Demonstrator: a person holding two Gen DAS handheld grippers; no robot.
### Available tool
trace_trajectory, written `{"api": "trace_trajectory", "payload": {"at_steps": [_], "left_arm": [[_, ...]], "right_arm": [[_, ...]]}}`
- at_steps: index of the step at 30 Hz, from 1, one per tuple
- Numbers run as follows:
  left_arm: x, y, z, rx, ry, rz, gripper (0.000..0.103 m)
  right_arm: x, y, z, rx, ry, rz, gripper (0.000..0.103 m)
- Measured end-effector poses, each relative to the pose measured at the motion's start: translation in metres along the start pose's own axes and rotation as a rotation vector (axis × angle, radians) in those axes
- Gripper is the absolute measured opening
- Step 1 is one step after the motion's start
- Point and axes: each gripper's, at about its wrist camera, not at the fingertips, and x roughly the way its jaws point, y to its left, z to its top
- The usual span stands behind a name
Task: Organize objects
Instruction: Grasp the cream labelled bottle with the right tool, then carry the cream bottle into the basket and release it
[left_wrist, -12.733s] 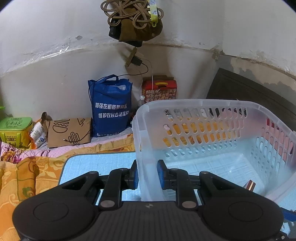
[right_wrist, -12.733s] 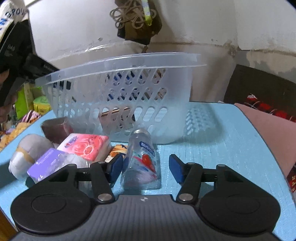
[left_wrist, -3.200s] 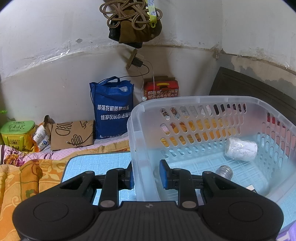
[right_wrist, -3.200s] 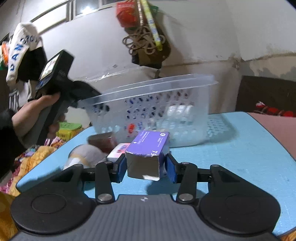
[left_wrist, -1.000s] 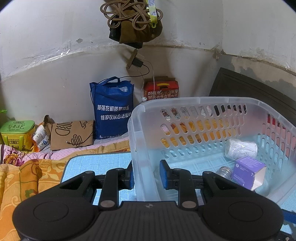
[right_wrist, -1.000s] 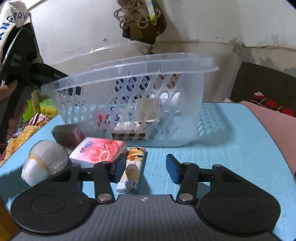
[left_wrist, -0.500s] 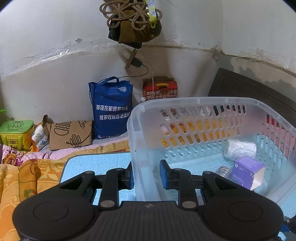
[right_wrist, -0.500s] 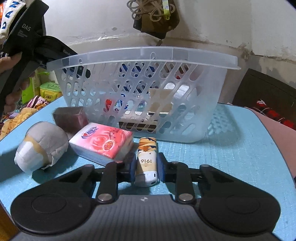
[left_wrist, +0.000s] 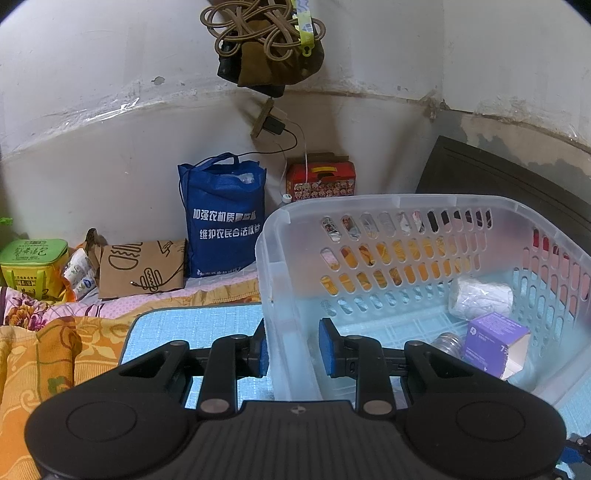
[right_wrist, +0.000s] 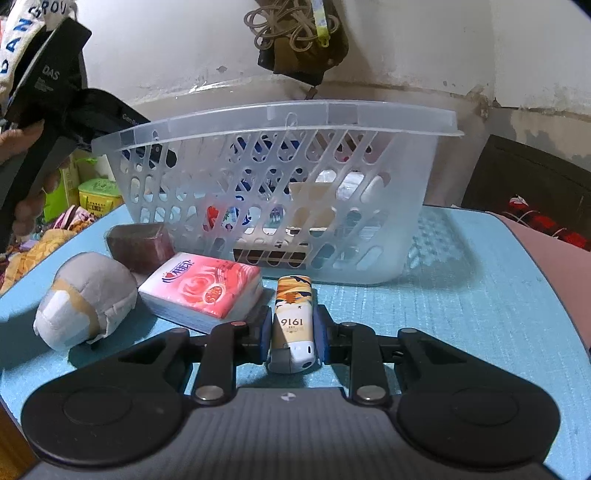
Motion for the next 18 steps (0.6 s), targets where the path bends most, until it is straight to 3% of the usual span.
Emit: {"api": "trace_trajectory", "payload": {"at_steps": [9,18], "left_arm": [[-0.001,0.000,-0.001,0.000,-0.004,0.001,0.031],[-0.001,0.001,-0.002,0.003,-0.008,0.011,0.031]], "right_arm": [[-0.044,-0.025,-0.011,0.071,-0.055,-0.021,0.027],[-0.088,-0.034,-0.008,0.114,-0.187,-0.017,0.027]]}}
